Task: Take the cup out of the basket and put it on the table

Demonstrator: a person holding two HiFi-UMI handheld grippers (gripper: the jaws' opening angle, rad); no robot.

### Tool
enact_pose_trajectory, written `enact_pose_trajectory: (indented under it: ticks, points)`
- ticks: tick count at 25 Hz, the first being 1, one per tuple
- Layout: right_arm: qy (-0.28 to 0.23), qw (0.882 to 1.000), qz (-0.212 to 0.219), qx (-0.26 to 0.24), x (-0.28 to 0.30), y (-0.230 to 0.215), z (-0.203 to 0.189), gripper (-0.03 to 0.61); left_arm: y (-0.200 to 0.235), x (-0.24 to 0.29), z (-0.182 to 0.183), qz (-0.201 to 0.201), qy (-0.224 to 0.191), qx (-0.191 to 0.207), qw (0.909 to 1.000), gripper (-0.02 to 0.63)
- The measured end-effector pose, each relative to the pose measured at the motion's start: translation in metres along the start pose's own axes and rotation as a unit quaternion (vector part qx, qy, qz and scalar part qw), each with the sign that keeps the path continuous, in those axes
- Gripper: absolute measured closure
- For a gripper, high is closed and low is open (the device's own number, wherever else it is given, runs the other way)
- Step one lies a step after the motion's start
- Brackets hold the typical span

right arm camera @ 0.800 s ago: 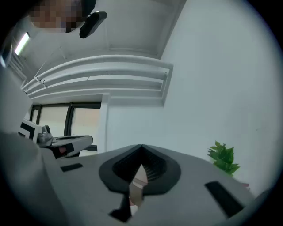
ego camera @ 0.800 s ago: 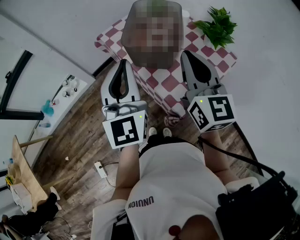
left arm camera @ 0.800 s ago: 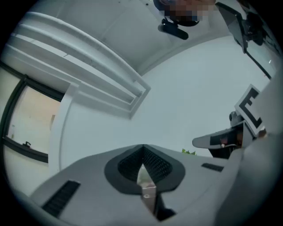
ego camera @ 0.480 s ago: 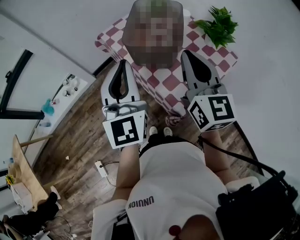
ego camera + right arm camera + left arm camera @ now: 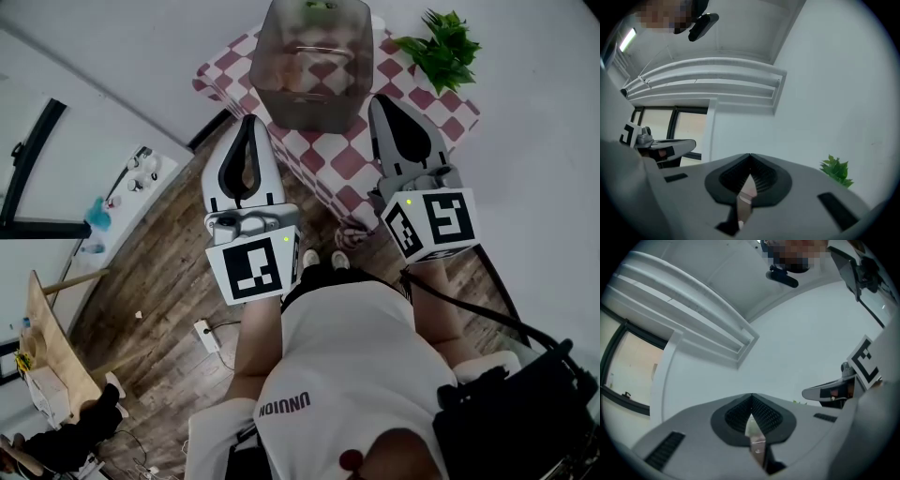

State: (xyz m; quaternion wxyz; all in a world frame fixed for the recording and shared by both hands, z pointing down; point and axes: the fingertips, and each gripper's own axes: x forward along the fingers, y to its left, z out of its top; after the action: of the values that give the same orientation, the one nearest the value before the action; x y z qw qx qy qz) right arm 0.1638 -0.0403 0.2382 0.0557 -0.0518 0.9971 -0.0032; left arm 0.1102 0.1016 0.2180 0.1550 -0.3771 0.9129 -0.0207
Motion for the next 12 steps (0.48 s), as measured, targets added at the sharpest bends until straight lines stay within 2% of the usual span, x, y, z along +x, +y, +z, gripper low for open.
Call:
enact_pose_trajectory:
  ticks: [3, 8, 12]
  points:
    - [-0.007, 1.000, -0.003, 0.005, 0.006, 0.006, 0.006, 0.561, 0.012, -0.001, 0.001, -0.006, -0.004, 0.001, 1.0000, 0.601]
    - [-0.019, 1.000, -0.011, 0.001, 0.013, 0.014, 0.009, 0.561, 0.025, 0.001, -0.016, -0.015, 0.020, -0.039, 0.9989, 0.601]
    - [-0.020, 1.000, -0.014, 0.012, 0.021, 0.018, 0.006, 0.560, 0.035, 0.003, -0.028, -0.016, 0.026, -0.051, 0.9982, 0.601]
